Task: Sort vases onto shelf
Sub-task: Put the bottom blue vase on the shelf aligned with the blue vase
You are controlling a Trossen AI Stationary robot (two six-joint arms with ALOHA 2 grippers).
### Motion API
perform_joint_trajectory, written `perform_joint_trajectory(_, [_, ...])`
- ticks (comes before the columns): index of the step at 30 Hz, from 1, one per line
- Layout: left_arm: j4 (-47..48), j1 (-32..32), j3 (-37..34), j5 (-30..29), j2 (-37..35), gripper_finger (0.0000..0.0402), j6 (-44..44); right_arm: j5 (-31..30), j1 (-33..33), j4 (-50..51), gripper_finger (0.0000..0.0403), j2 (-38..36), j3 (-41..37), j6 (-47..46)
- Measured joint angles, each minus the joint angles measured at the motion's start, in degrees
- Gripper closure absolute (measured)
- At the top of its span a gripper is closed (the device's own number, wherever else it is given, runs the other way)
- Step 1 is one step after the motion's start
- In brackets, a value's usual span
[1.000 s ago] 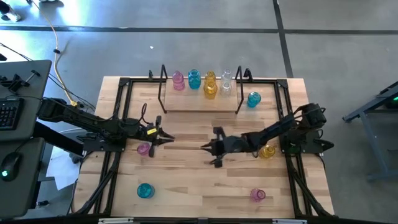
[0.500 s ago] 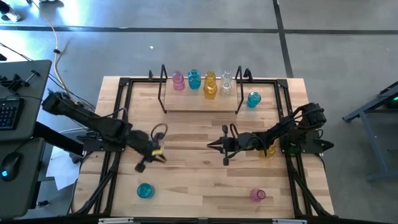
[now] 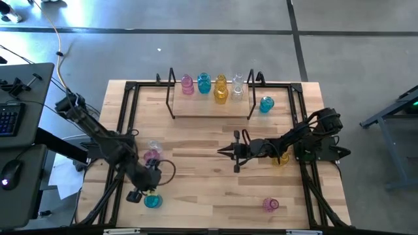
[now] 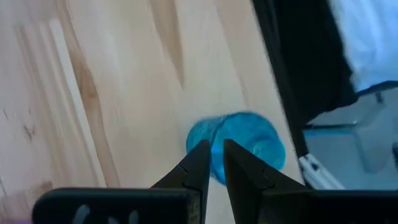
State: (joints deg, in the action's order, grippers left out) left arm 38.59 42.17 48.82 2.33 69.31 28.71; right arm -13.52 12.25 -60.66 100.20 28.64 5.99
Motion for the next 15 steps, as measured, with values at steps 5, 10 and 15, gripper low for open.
perform_joint_trajectory(5, [2.2, 2.0, 1.5, -0.3, 4.3, 0.0333, 1.2, 0.0, 0.0, 0.0, 0.0387, 0.0, 0.0, 0.0])
perform_joint_trajectory(10, [2.4, 2.3, 2.8, -0.1, 7.0, 0.0294, 2.4, 0.0, 0.0, 0.0, 0.0387, 0.0, 0.0, 0.0])
perform_joint_trajectory(15, [3.6, 2.2, 3.9, 0.3, 7.2, 0.0266, 2.7, 0.0, 0.0, 0.0, 0.0387, 0.0, 0.0, -0.1])
